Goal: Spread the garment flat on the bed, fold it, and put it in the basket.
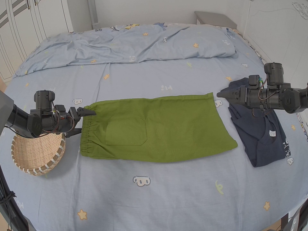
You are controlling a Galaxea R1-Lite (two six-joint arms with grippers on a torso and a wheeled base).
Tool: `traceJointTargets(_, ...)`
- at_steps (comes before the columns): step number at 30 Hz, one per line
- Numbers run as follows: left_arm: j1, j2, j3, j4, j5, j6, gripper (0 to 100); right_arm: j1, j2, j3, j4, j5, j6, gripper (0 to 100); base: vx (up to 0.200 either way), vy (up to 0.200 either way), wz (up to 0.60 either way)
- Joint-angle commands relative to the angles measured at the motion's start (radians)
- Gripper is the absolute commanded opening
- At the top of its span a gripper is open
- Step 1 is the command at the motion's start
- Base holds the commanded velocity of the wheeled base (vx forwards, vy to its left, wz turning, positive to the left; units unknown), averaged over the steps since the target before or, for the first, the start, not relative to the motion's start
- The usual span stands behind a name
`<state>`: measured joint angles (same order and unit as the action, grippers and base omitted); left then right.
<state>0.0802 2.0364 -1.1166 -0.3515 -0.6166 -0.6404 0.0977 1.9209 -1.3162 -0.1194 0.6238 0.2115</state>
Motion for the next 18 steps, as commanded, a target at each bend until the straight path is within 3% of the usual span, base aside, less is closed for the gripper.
traceJointTargets(1, -0.040, -0.015, 0.061, -0.018, 0.003, 0.011, 100, 0.010, -0.114, 0.106, -0.003, 0.001, 0.000, 100, 0.000, 0.000, 0.00)
traceJointTargets(8, -0.071, 0.015, 0.116, -0.093, 0.057, 0.048, 100, 0.013, -0.164, 0.169, -0.017, 0.002, -0.003, 100, 0.000, 0.000, 0.00)
traceJointTargets(18, -0.034, 0.013, 0.121, -0.084, 0.064, 0.094, 100, 0.011, -0.164, 0.176, -0.023, 0.002, -0.006, 100, 0.000, 0.000, 0.00)
